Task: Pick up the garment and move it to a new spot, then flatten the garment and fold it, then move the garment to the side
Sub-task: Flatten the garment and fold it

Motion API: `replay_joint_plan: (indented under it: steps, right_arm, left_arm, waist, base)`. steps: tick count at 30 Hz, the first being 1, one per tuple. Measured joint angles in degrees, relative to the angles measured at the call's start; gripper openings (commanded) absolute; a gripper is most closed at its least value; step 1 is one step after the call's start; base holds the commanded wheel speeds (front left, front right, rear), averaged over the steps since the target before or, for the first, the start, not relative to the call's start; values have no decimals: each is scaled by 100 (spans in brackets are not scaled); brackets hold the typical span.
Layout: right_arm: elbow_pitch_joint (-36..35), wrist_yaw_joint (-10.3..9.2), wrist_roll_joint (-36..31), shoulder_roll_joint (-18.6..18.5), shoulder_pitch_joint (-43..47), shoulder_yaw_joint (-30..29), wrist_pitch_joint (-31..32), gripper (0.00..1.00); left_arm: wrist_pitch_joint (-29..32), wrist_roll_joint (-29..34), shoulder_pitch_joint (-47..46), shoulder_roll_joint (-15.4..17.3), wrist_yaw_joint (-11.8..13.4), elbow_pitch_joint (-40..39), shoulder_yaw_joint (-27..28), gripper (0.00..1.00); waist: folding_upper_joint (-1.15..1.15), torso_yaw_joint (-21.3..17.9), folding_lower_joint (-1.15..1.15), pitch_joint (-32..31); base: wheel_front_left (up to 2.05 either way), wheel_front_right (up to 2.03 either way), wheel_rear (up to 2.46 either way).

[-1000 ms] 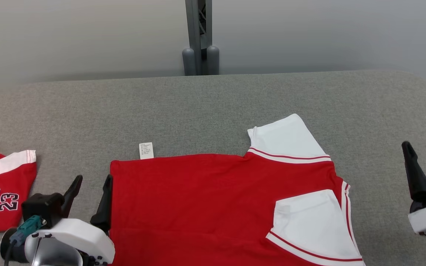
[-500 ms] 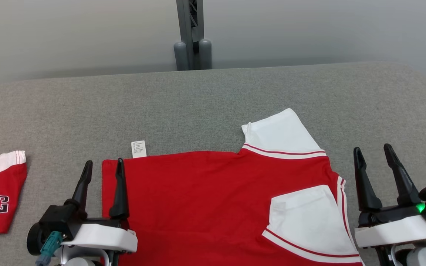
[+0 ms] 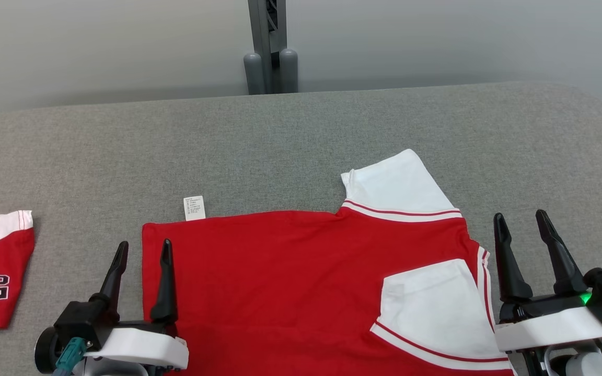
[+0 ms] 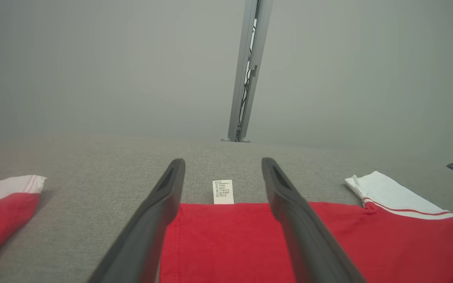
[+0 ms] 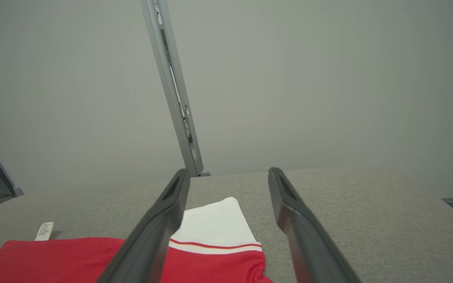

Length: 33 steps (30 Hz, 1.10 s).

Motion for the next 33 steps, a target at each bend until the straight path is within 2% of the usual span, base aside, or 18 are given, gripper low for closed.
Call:
replay_joint_plan:
  steps: [7,10,19,25,33]
  right_arm:
    - [-74,0,-15,18,-64,-26,-2,100]
    - [-97,0,-24,15,-124,-32,-4,100]
    - [-112,0,21,18,-326,36,-7,100]
    - [-98,0,74,18,-414,80,-7,100]
    - [-69,0,105,16,-469,114,-7,100]
  left_arm:
    - [-3,36,-215,36,-88,616,67,100]
    - [383,10,-614,215,-100,1000,120,100]
    - [2048,54,-1606,802,-151,1653,37,100]
    - [2603,75,-1923,1039,-212,1831,-42,100]
    - [2950,91,-2212,1189,-355,2041,-189,100]
  waist:
    - [0,-19,0,162]
    - [0,-29,0,298]
    - [0,-147,0,698]
    - [0,-247,0,860]
    - [0,-304,0,943]
  base:
    - [0,0,0]
    - [0,0,0]
    - [0,0,0]
    - [0,0,0]
    - [0,0,0]
